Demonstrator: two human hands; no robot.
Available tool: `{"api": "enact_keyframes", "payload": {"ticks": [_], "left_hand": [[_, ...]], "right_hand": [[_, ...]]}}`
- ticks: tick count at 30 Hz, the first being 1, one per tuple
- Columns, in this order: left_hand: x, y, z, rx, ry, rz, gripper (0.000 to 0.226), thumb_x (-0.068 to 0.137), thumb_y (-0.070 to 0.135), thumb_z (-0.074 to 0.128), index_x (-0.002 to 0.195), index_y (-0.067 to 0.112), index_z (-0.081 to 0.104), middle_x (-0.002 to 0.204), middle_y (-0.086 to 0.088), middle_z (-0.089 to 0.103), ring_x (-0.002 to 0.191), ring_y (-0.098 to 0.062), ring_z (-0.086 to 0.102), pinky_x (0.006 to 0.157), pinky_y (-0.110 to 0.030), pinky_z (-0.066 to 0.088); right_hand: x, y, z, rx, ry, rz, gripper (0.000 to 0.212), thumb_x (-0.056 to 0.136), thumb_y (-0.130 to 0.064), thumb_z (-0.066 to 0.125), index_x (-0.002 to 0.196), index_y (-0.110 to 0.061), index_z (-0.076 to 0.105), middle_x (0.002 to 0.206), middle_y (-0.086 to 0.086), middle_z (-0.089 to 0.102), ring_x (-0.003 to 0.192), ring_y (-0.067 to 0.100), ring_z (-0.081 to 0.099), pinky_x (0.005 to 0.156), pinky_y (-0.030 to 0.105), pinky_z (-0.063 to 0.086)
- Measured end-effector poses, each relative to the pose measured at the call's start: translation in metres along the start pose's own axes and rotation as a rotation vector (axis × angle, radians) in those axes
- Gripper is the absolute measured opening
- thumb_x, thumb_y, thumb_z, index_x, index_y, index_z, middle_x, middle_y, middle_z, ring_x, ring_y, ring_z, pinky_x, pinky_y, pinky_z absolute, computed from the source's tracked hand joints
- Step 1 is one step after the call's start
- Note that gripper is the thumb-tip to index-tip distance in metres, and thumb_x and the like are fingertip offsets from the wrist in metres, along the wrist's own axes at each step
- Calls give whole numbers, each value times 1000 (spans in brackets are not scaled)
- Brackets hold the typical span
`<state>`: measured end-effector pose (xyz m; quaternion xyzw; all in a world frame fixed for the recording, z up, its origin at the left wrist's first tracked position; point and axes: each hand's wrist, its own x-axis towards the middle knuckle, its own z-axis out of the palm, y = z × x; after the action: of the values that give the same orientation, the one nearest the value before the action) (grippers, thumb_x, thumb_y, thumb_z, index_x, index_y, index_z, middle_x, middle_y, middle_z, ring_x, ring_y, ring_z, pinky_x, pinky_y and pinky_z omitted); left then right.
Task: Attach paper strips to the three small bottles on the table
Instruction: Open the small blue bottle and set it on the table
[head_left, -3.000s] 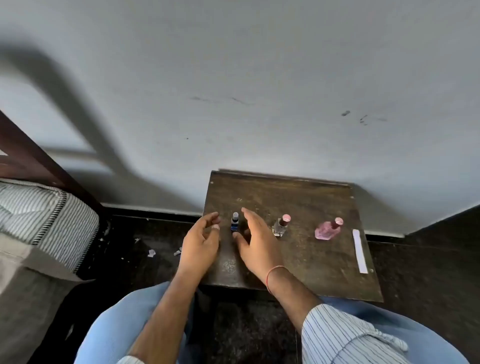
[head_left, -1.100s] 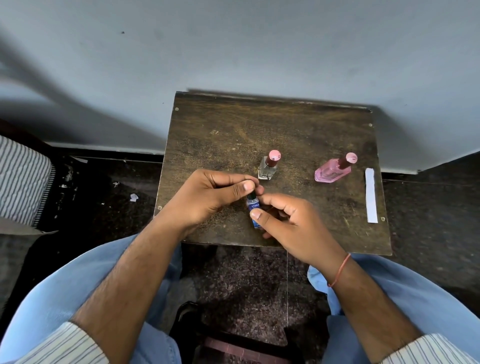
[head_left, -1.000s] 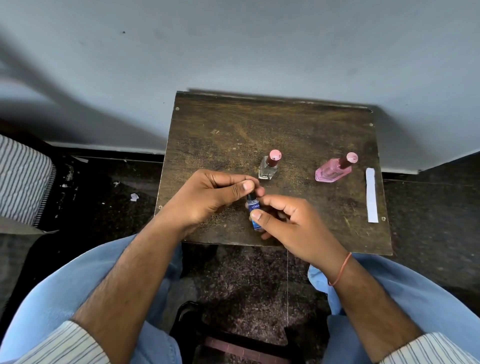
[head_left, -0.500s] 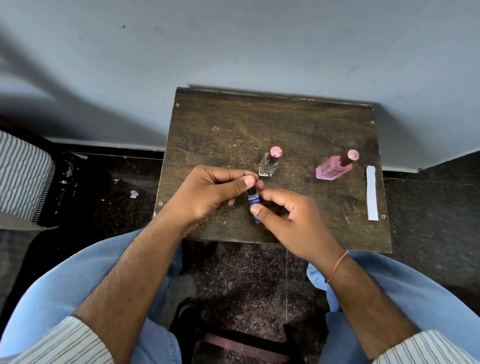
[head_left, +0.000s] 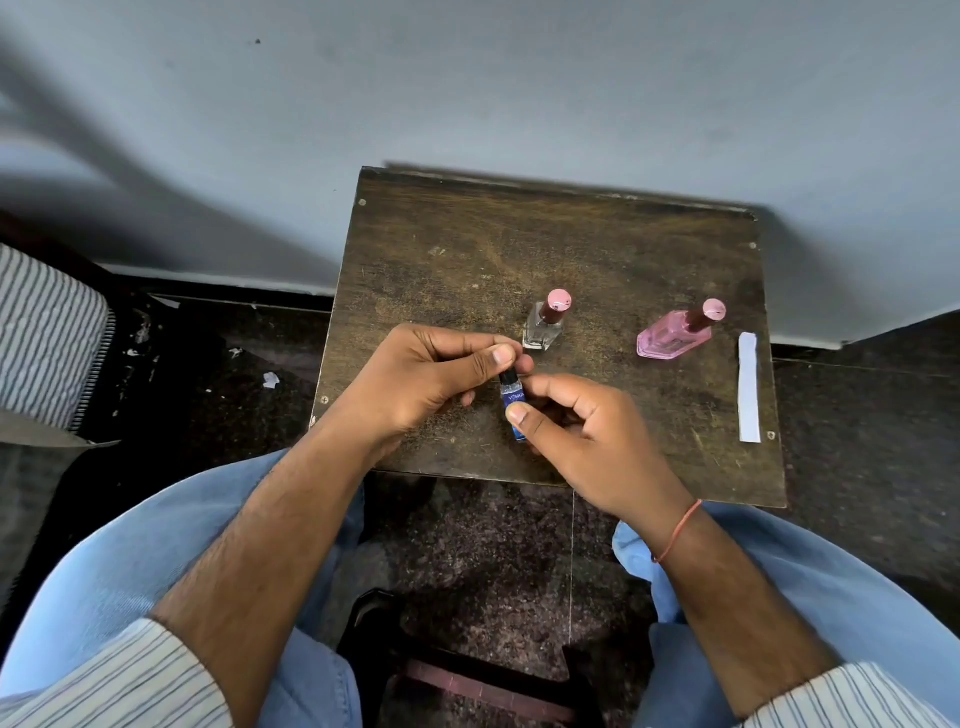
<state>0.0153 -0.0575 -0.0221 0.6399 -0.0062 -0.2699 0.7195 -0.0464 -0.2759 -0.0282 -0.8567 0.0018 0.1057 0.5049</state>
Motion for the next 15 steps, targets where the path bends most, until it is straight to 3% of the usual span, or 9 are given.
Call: {"api": "enact_keyframes", "payload": {"ticks": [2, 5, 9, 11, 15], "left_hand": [[0, 0, 1, 1, 4, 10, 28, 92, 30, 77, 110, 11, 87, 104, 2, 88, 62, 9, 62, 55, -7, 44], [0, 1, -1, 7, -34, 3, 26, 94, 30, 76, 110, 13, 88, 107, -1, 88, 61, 6, 60, 56, -8, 45], [0, 0, -4, -25, -77, -7, 23, 96, 32, 76, 109, 18, 89, 111, -3, 87, 57, 0, 53, 57, -9, 46], [1, -1, -3, -24, -60, 3, 24, 95, 32, 77, 109, 18, 89, 111, -3, 87, 57, 0, 54, 57, -8, 46], [1, -2, -4, -36, 16, 16, 24, 93, 33, 78, 108, 18, 89, 112, -3, 87, 56, -2, 55, 53, -12, 45]], "right_hand": [[-1, -1, 0, -8, 2, -19, 29, 100, -21, 81, 128, -15, 81, 113, -29, 72, 101, -11, 71, 90, 19, 57], [2, 2, -3, 213, -111, 102, 22, 103, -13, 76, 124, -14, 80, 98, -12, 81, 82, 1, 75, 80, 28, 63], [1, 2, -7, 486, -235, 168, 20, 106, -9, 69, 122, -7, 80, 92, -1, 82, 79, 12, 72, 76, 30, 62], [1, 1, -7, 425, -206, 149, 19, 106, -10, 70, 121, -14, 80, 93, -4, 81, 78, 9, 72, 75, 28, 62], [0, 3, -3, -16, -28, -6, 24, 101, -26, 78, 125, -21, 81, 110, -18, 78, 96, -6, 72, 86, 18, 55]]}}
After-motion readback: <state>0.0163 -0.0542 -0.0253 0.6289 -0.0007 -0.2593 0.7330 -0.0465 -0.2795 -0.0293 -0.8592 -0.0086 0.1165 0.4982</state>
